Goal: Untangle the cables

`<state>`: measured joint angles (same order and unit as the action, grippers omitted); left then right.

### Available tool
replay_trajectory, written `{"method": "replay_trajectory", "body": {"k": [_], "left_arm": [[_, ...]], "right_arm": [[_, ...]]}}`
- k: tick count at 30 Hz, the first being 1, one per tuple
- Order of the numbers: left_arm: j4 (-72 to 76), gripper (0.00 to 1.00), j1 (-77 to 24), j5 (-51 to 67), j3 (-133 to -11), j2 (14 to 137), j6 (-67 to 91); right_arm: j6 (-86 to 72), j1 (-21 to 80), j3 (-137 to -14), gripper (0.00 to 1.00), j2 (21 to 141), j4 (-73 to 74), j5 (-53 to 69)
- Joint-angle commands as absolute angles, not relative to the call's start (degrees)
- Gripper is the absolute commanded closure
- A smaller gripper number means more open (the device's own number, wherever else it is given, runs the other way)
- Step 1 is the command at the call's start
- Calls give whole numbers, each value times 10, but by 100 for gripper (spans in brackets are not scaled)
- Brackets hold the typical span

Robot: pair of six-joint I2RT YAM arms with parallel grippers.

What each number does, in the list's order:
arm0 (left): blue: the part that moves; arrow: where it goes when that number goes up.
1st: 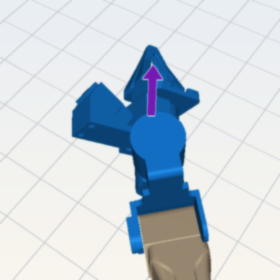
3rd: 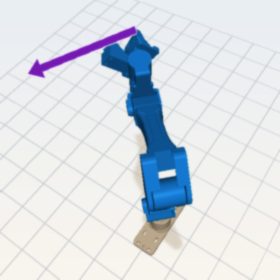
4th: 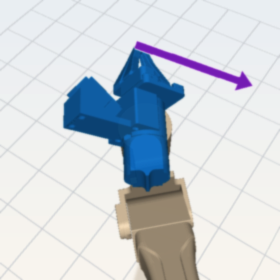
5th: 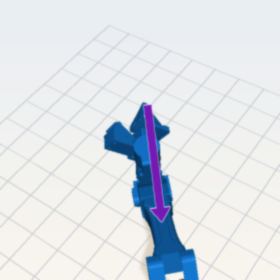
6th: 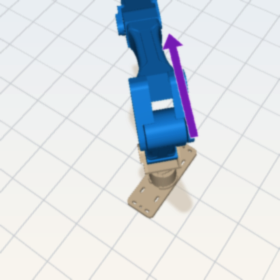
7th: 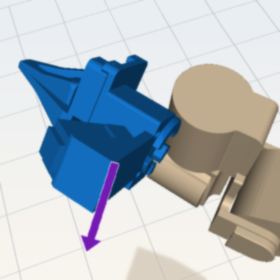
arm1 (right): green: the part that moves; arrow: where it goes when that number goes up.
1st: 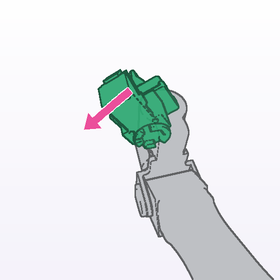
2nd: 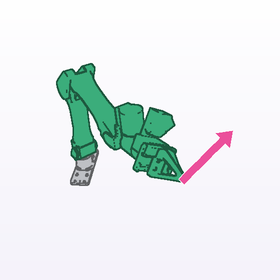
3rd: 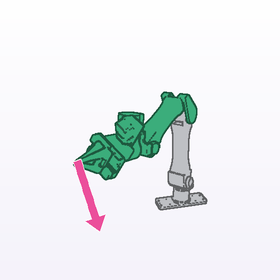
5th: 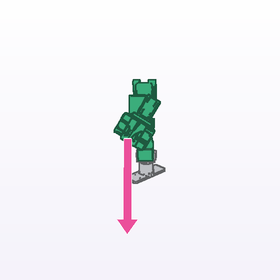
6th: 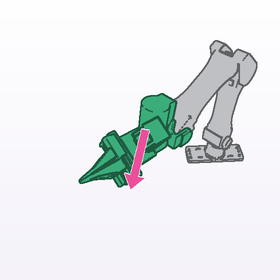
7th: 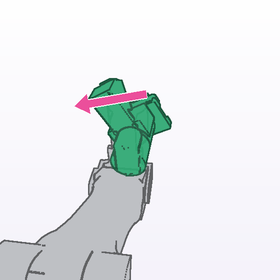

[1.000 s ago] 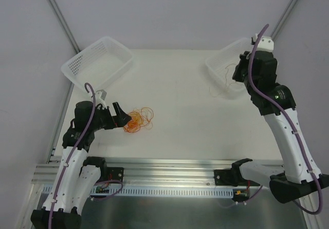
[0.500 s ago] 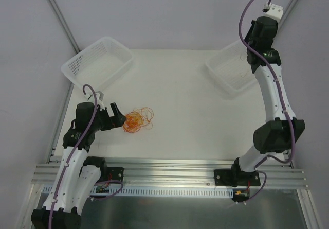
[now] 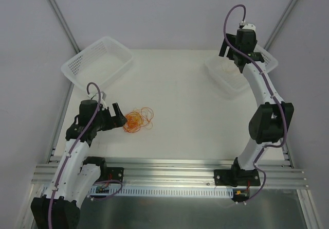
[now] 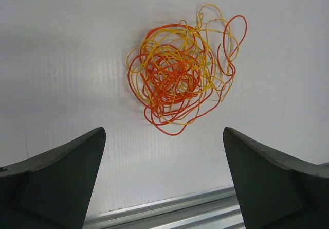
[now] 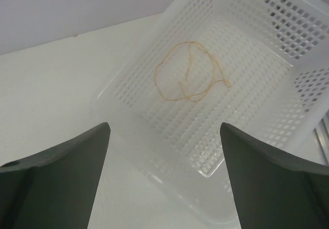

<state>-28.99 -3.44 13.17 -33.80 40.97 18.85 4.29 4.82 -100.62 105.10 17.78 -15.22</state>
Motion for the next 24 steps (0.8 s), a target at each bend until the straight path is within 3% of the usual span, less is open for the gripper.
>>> {"method": "replay_trajectory", "body": {"k": [1,9,14,24], "left_arm": [[-287,1,-40,142,-333,423,190],[-286,1,-40,163,-347,489,232],[-274,3,-51,173,-366,545,252],[-218,14,-117,112,-380,634,289]], "right_arm": [[33,87,-957,7,945,204,-87],[-59,239,-735,8,785,222,-9],[-138,357,-581,10,723,148,18],[-196,527,-486,14,683,84,-57]]}}
